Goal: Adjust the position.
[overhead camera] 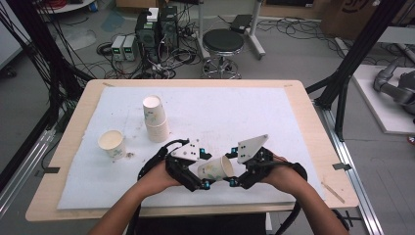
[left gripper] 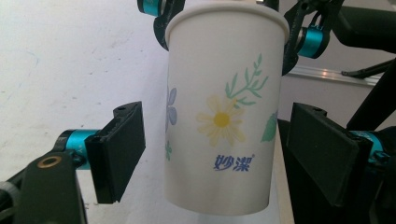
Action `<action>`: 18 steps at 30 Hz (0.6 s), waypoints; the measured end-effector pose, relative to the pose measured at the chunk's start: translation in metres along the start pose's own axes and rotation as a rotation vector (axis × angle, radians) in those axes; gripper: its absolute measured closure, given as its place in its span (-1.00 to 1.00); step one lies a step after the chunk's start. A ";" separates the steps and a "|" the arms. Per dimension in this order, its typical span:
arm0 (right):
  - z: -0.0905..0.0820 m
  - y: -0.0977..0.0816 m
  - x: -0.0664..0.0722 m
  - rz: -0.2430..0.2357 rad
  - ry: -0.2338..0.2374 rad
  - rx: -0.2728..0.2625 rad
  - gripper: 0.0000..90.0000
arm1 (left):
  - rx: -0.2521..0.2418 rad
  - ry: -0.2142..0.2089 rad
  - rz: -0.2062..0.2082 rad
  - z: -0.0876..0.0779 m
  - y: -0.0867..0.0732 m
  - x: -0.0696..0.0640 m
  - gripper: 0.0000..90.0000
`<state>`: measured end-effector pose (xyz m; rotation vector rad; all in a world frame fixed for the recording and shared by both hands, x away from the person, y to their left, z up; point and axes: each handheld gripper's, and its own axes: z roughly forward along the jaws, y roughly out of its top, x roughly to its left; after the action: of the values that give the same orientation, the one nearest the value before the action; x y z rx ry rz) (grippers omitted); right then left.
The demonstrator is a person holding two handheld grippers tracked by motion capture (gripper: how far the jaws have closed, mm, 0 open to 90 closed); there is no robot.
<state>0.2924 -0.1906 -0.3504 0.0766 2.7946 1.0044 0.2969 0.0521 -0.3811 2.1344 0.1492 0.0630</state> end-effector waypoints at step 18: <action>0.003 0.017 0.001 -0.056 -0.012 0.107 -0.33 | 0.108 -0.007 0.021 0.013 0.007 0.002 -0.50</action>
<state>0.2923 -0.1754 -0.3425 0.0187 2.8213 0.8383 0.3004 0.0378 -0.3822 2.2444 0.1283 0.0607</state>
